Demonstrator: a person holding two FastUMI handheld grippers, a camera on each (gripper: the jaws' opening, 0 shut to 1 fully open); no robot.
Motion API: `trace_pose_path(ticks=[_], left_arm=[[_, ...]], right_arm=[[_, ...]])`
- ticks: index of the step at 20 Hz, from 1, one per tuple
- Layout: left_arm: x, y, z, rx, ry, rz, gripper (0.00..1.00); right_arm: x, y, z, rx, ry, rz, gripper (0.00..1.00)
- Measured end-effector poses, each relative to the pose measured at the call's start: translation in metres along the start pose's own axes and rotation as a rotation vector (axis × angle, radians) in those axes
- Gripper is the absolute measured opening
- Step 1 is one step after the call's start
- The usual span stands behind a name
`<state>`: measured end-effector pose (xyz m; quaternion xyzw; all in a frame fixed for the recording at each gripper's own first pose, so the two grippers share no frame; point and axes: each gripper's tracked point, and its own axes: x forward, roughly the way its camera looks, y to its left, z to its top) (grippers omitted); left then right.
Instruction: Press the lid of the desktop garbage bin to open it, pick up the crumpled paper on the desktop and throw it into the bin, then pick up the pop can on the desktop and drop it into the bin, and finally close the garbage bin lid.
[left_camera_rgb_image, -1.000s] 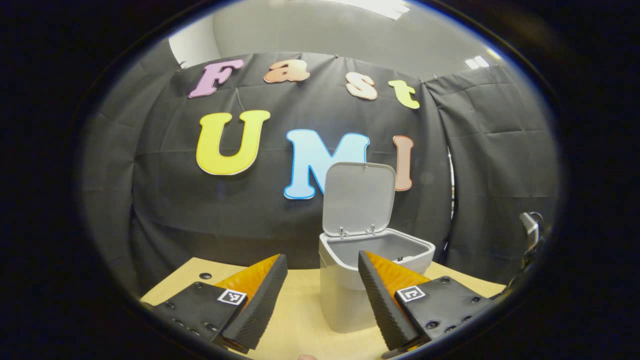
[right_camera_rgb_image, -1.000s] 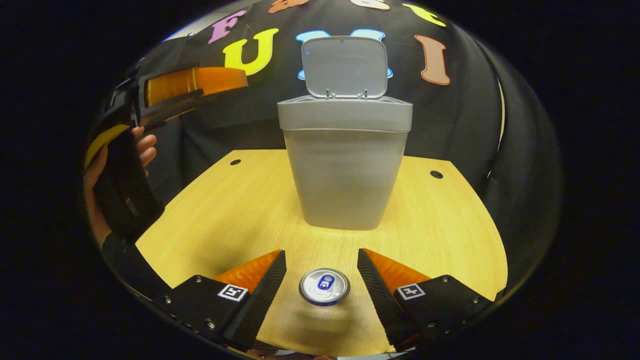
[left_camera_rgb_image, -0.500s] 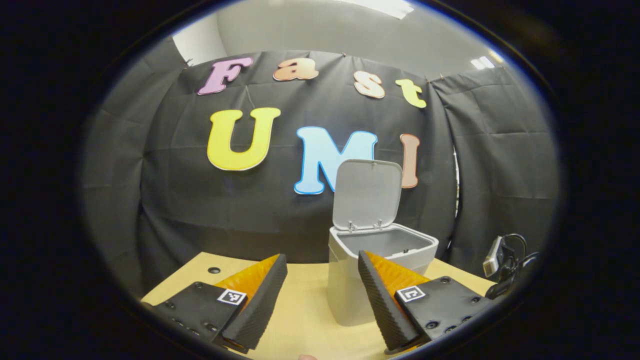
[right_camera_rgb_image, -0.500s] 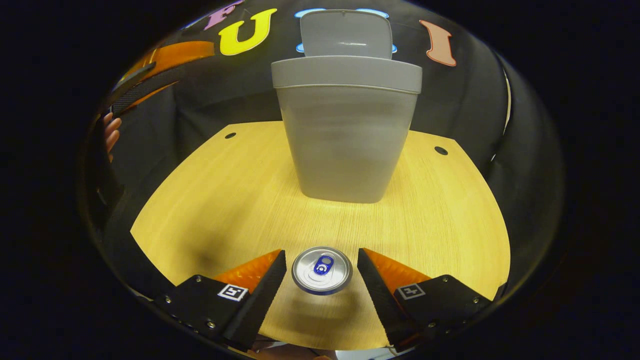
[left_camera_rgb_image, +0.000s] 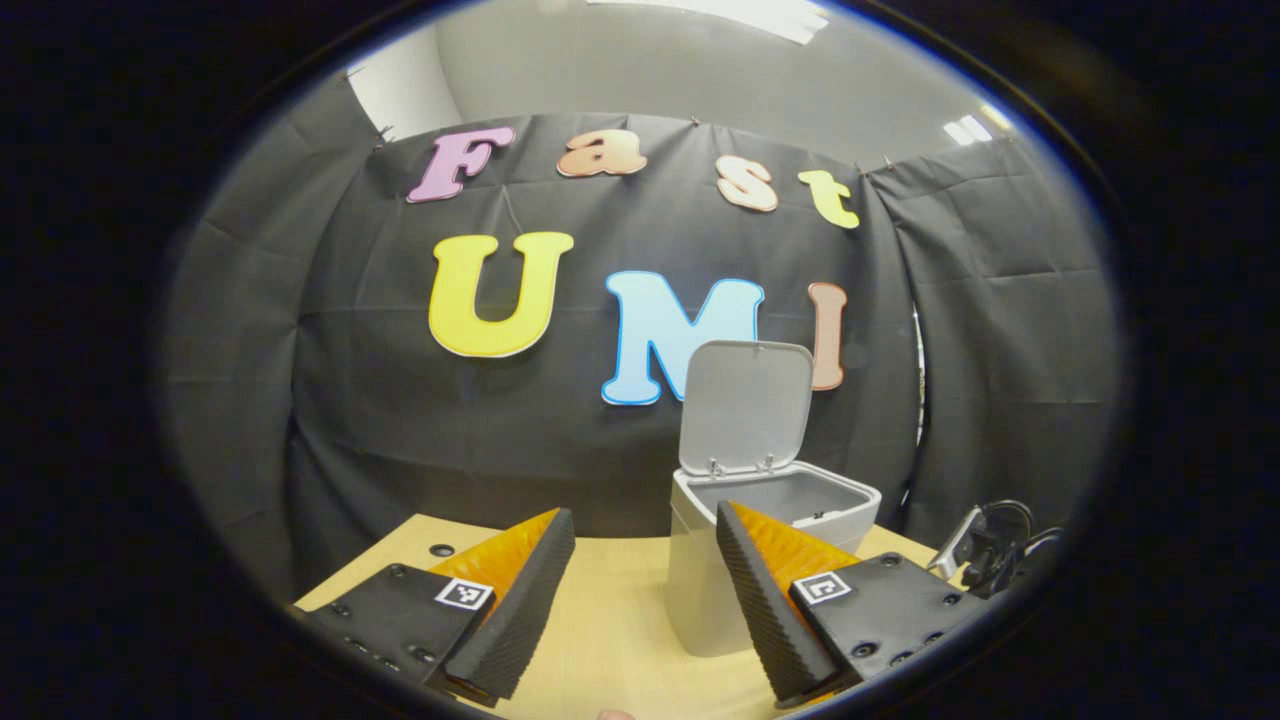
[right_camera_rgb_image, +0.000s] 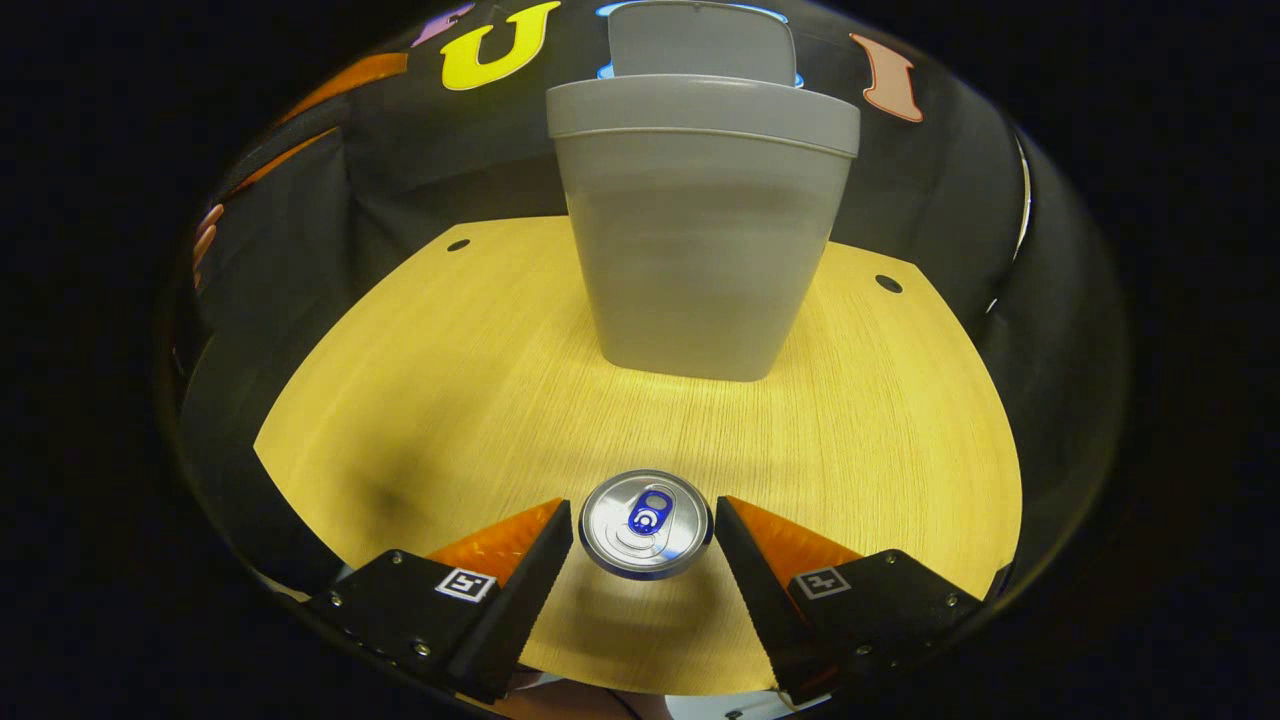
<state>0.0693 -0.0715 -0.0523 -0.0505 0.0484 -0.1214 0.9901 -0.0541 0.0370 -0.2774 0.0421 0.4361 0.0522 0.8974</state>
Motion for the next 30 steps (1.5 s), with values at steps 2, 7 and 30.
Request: trace_pose_path(ticks=[2,7,30], left_arm=[[0.000,-0.003,-0.004,0.001,0.006,-0.006,0.95],[0.000,-0.008,-0.004,-0.001,0.008,-0.020,0.95],[0.006,0.003,-0.010,-0.022,0.008,0.022,0.95]], right_arm=[[0.002,0.000,-0.001,0.003,0.009,0.001,0.93],[0.003,-0.003,-0.003,0.003,0.015,-0.007,0.92],[-0.076,-0.013,0.119,0.107,-0.353,0.057,0.82]])
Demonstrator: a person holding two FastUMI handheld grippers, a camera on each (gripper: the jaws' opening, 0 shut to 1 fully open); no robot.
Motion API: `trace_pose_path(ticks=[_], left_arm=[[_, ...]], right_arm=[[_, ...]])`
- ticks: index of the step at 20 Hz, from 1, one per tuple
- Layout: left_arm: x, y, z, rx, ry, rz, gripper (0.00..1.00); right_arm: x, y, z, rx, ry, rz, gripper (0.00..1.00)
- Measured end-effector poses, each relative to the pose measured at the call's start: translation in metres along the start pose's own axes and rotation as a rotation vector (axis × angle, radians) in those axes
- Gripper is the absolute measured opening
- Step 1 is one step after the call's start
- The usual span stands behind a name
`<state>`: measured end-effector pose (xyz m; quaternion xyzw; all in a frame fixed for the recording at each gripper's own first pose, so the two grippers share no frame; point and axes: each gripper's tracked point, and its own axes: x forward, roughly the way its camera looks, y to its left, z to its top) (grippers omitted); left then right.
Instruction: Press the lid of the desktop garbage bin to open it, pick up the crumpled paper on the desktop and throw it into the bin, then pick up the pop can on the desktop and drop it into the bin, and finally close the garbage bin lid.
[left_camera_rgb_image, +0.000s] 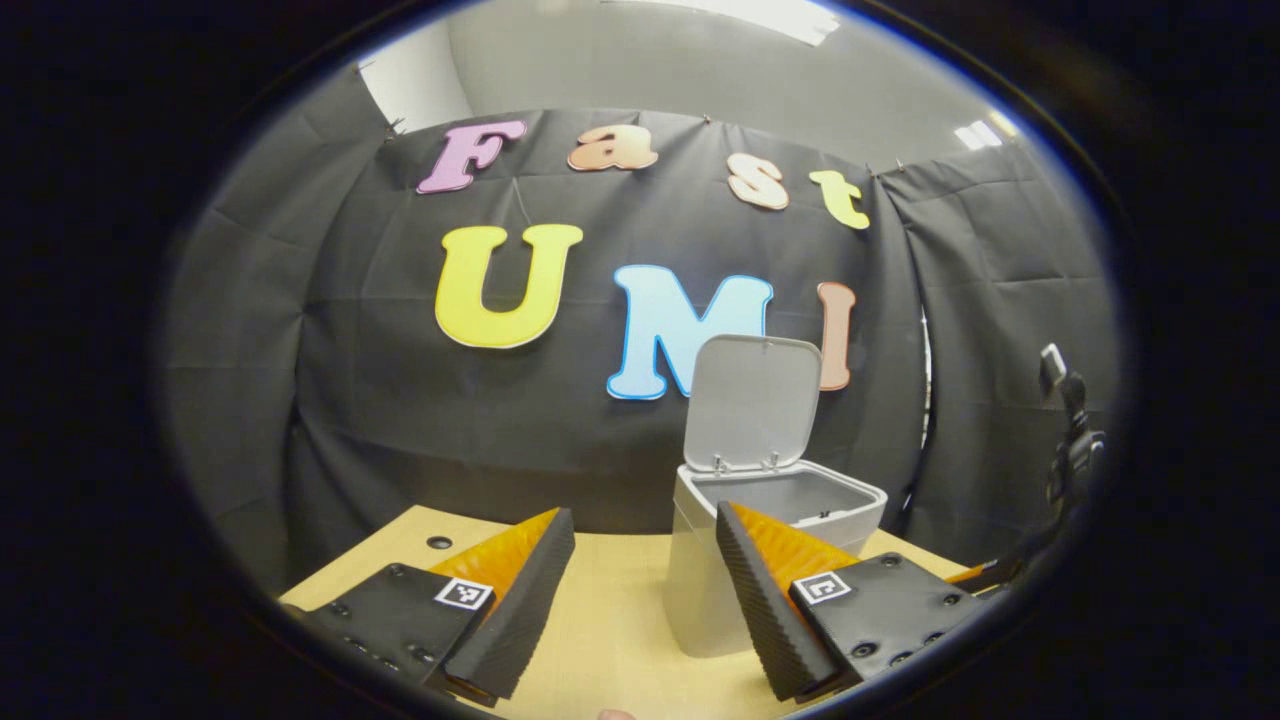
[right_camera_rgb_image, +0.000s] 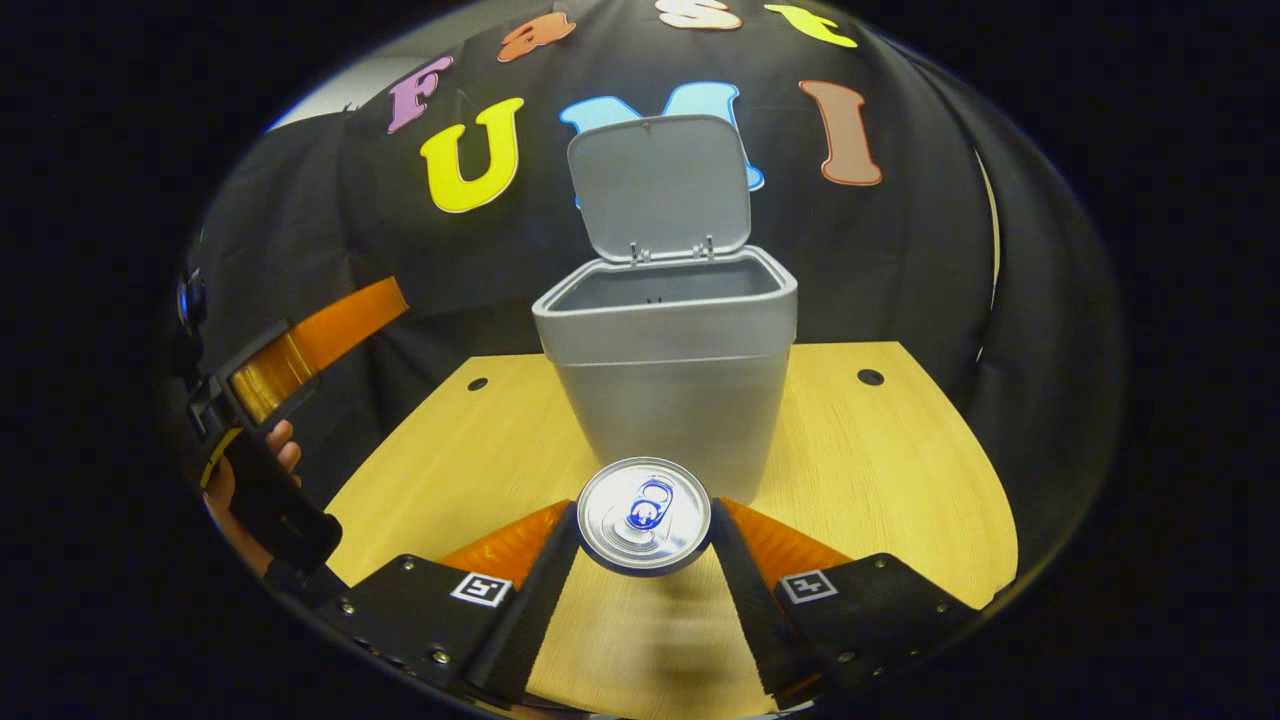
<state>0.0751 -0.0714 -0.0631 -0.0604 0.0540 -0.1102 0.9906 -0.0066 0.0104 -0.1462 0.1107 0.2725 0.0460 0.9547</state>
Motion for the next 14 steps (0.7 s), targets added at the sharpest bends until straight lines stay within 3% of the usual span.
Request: trace_pose_path(ticks=[2,6,14], left_arm=[[0.001,0.000,0.002,0.003,-0.002,0.000,0.95],[0.001,-0.002,0.007,0.013,-0.015,-0.002,0.94],[0.000,0.000,0.010,0.015,-0.019,0.007,0.95]], right_arm=[[0.000,0.001,0.005,0.000,-0.015,0.005,0.79],[-0.003,0.002,0.013,0.006,-0.052,0.021,0.82],[-0.008,0.012,0.065,0.029,-0.224,0.065,0.82]])
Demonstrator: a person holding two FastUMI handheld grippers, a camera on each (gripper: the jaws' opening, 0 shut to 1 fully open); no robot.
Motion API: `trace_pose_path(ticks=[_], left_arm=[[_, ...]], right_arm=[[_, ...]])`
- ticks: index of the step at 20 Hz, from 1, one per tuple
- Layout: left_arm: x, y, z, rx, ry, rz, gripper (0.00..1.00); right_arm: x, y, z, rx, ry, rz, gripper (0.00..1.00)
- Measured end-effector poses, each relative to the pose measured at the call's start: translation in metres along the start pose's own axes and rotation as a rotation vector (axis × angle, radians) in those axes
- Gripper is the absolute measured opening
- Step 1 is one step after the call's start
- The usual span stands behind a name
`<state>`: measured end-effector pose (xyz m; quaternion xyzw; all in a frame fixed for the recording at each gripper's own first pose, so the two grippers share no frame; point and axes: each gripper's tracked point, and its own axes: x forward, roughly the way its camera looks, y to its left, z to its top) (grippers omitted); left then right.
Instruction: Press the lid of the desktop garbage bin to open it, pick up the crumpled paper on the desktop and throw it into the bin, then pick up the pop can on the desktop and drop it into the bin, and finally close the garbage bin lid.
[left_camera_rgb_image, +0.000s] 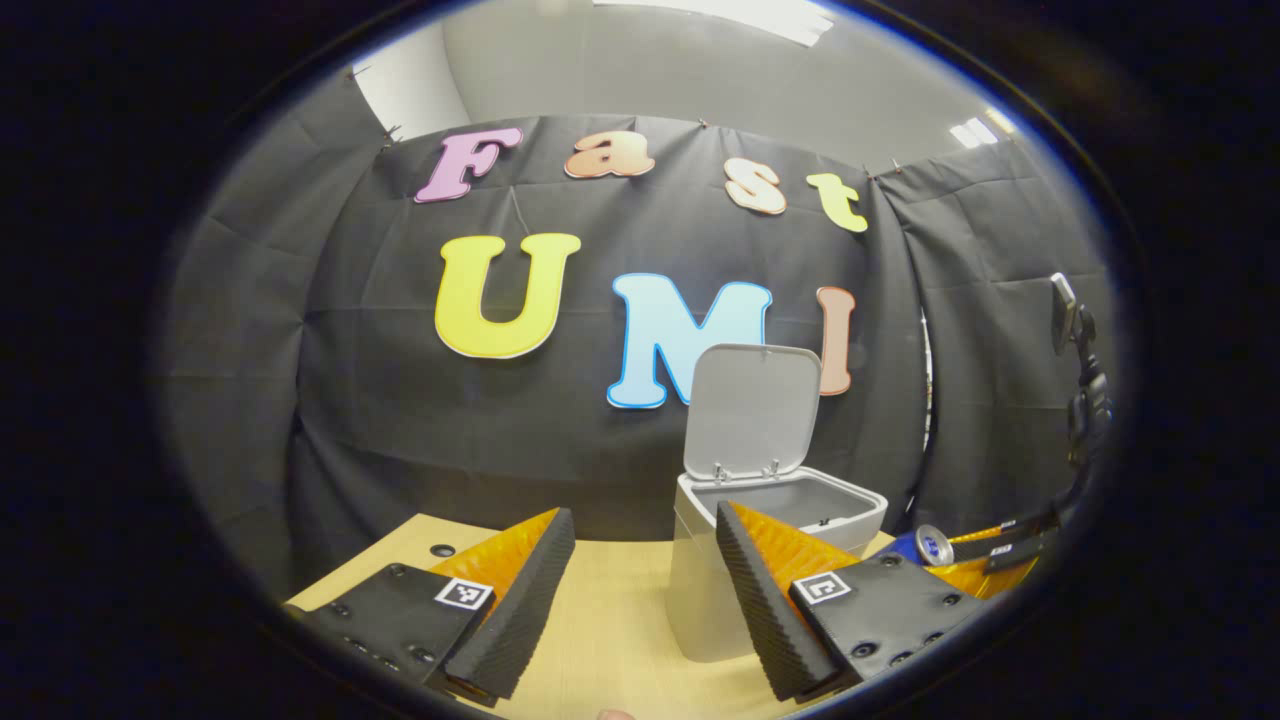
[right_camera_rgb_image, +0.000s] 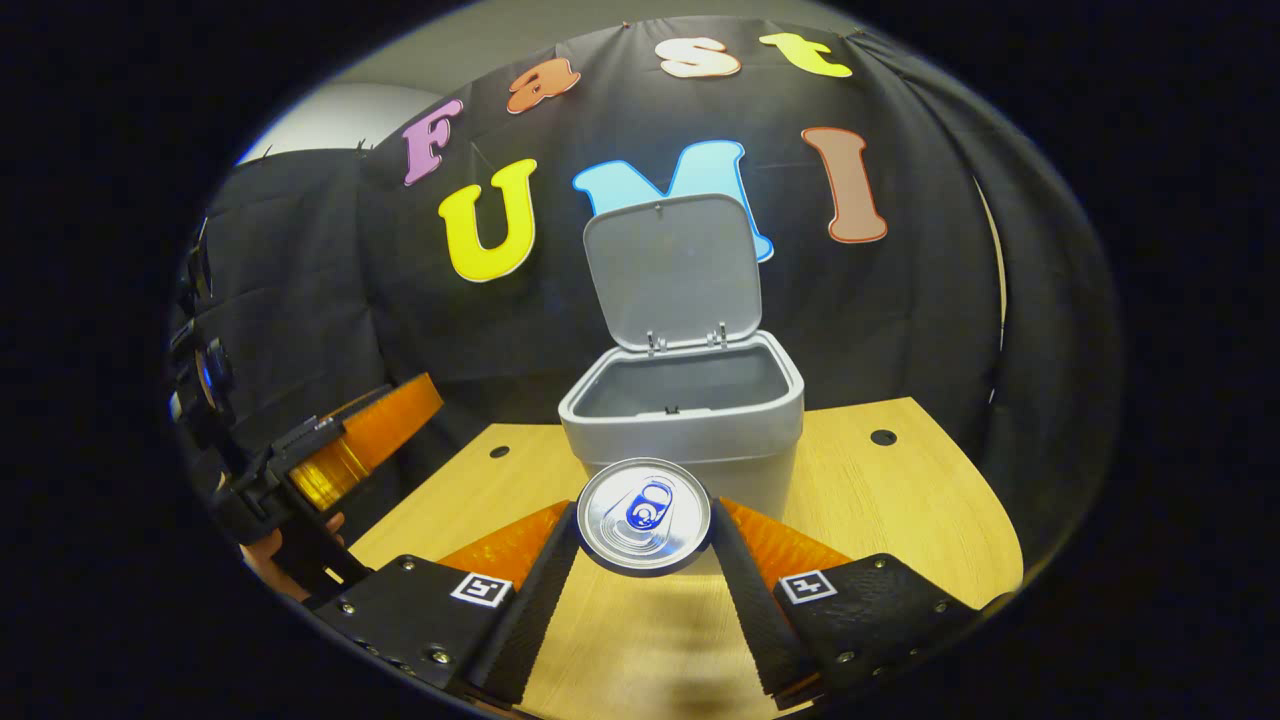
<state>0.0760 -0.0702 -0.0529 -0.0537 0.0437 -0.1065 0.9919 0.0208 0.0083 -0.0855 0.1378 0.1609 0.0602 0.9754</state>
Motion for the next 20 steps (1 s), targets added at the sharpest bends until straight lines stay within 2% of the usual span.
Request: trace_pose_path(ticks=[10,20], left_arm=[[-0.002,0.010,0.005,0.022,-0.006,0.031,0.95],[0.000,0.002,0.000,0.008,0.012,0.008,0.95]], right_arm=[[0.016,0.015,0.046,-0.004,-0.132,0.035,0.82],[0.040,0.015,0.090,0.012,-0.230,0.050,0.82]])
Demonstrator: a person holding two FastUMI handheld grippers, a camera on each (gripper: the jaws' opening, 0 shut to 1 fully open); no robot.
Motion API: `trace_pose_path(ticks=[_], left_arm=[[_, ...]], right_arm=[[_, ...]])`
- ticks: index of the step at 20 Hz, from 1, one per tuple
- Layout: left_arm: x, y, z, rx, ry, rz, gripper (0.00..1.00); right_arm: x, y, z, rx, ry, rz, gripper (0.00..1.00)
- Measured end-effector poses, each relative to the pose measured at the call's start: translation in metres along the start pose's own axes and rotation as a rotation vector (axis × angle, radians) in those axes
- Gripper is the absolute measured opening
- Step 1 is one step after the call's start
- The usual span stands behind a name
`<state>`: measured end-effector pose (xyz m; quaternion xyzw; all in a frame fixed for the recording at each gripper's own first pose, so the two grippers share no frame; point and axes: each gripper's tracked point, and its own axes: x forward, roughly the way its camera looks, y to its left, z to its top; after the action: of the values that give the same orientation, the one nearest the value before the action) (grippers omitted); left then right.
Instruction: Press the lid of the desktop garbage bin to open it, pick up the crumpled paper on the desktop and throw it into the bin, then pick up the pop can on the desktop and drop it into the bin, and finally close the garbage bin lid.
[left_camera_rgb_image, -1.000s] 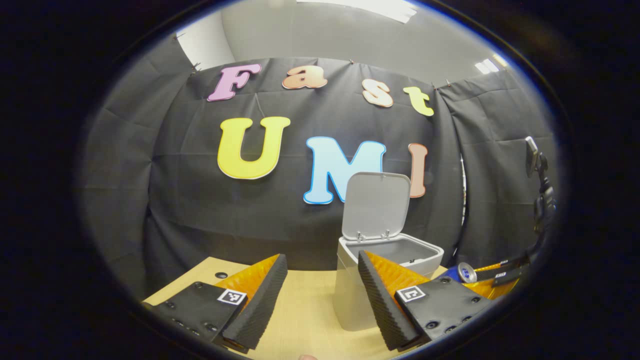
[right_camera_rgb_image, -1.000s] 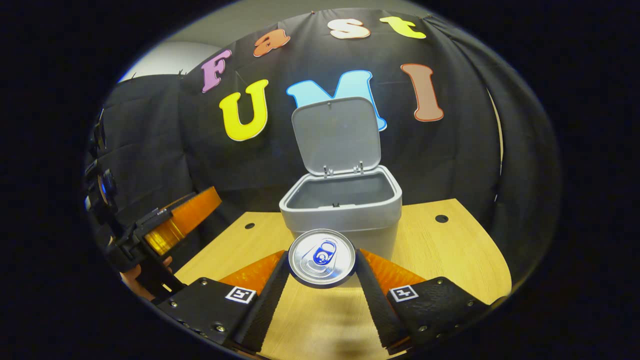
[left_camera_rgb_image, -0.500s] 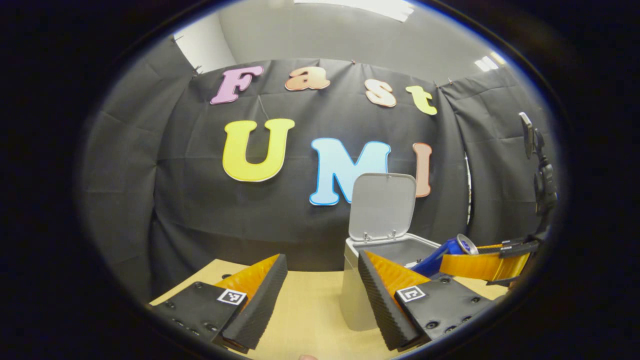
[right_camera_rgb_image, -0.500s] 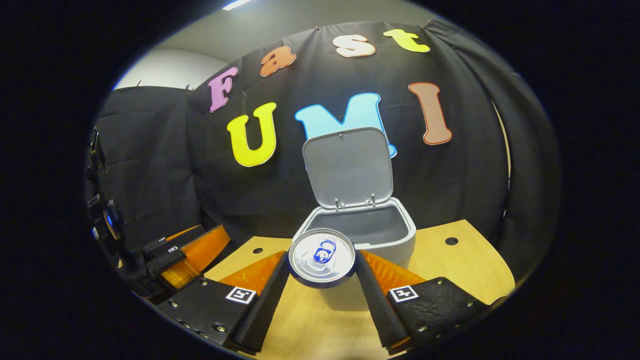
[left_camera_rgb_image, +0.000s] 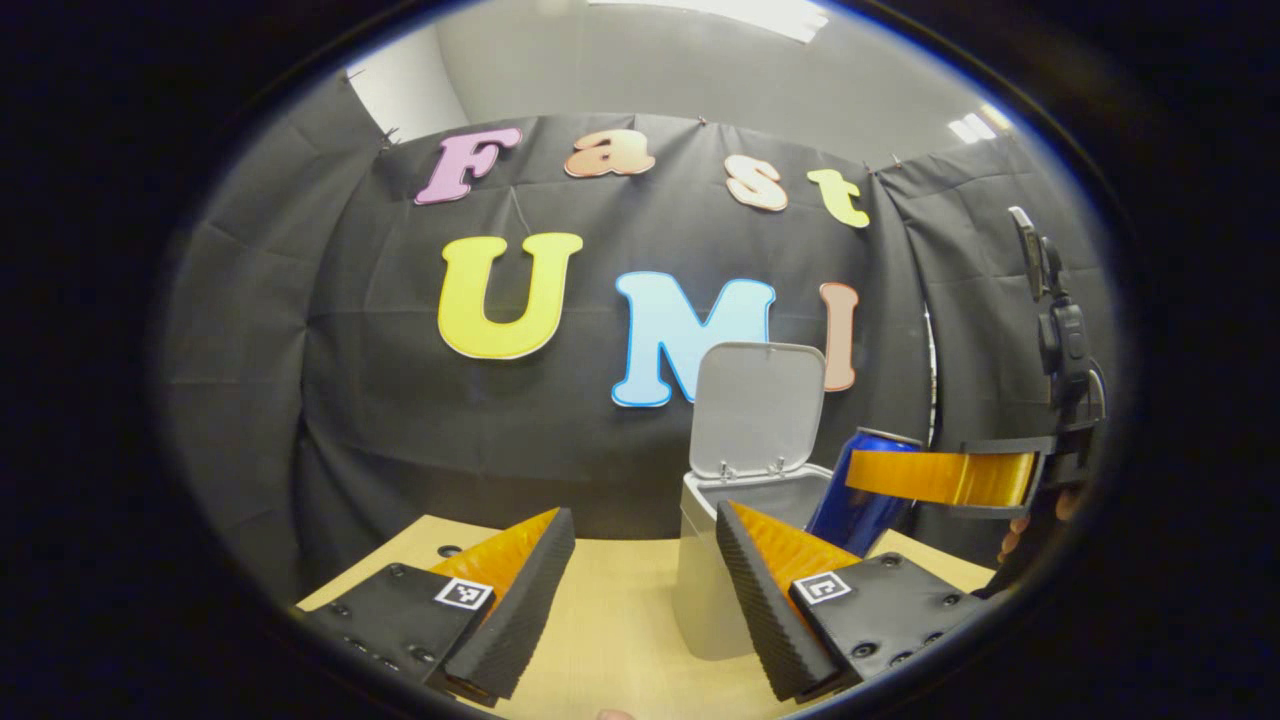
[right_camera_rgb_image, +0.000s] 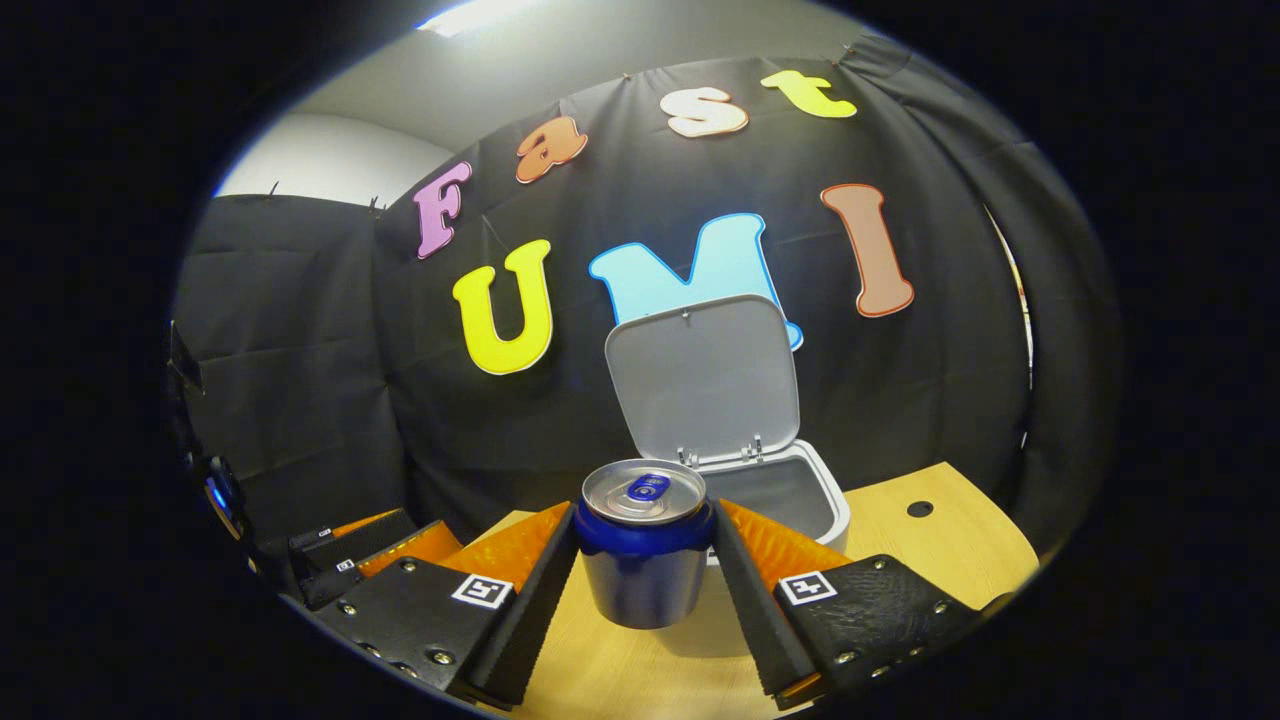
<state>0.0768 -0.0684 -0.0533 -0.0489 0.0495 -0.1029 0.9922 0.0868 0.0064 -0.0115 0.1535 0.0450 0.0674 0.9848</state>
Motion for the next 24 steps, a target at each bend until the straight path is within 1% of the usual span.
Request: trace_pose_path(ticks=[4,7,8,10,11,12,13,14,15,17,19,20,21,23,24], left_arm=[[0.000,0.004,-0.002,-0.004,0.005,0.006,0.92],[0.000,0.008,-0.002,0.002,0.002,0.013,0.92],[0.001,0.008,-0.002,0.002,0.002,0.013,0.93],[0.004,0.008,-0.002,-0.002,0.004,0.012,0.95],[0.004,0.008,-0.003,-0.003,0.005,0.013,0.92],[0.004,0.009,-0.004,-0.004,0.005,0.013,0.95],[0.005,0.009,-0.004,-0.003,0.006,0.013,0.92],[0.004,0.010,-0.005,0.000,0.007,0.016,0.95],[0.005,0.010,-0.004,0.003,0.005,0.017,0.93],[0.006,0.013,-0.003,0.007,0.004,0.023,0.92],[0.006,0.016,-0.004,0.007,0.007,0.029,0.92],[0.005,0.018,-0.005,0.006,0.009,0.033,0.92],[0.005,0.019,-0.006,0.005,0.011,0.037,0.92],[0.004,0.021,-0.008,0.005,0.015,0.043,0.92],[0.003,0.022,-0.008,0.003,0.016,0.043,0.94]], right_arm=[[0.018,-0.002,0.007,-0.026,-0.017,-0.008,0.82],[0.036,-0.006,0.013,-0.036,-0.025,-0.018,0.82],[0.043,-0.008,0.014,-0.041,-0.026,-0.023,0.82],[0.059,-0.013,0.009,-0.058,0.000,-0.033,0.82],[0.067,-0.016,0.006,-0.062,0.017,-0.039,0.82],[0.075,-0.018,0.003,-0.062,0.033,-0.047,0.82],[0.081,-0.020,-0.002,-0.059,0.056,-0.050,0.82],[0.087,-0.022,-0.006,-0.052,0.075,-0.057,0.82],[0.092,-0.025,-0.012,-0.048,0.097,-0.065,0.82],[0.099,-0.028,-0.021,-0.035,0.131,-0.072,0.82],[0.101,-0.034,-0.029,-0.045,0.156,-0.094,0.84],[0.101,-0.035,-0.030,-0.052,0.160,-0.099,0.87],[0.102,-0.036,-0.031,-0.054,0.160,-0.101,0.88],[0.099,-0.036,-0.028,-0.053,0.154,-0.104,0.88],[0.098,-0.036,-0.027,-0.050,0.150,-0.106,0.88]])
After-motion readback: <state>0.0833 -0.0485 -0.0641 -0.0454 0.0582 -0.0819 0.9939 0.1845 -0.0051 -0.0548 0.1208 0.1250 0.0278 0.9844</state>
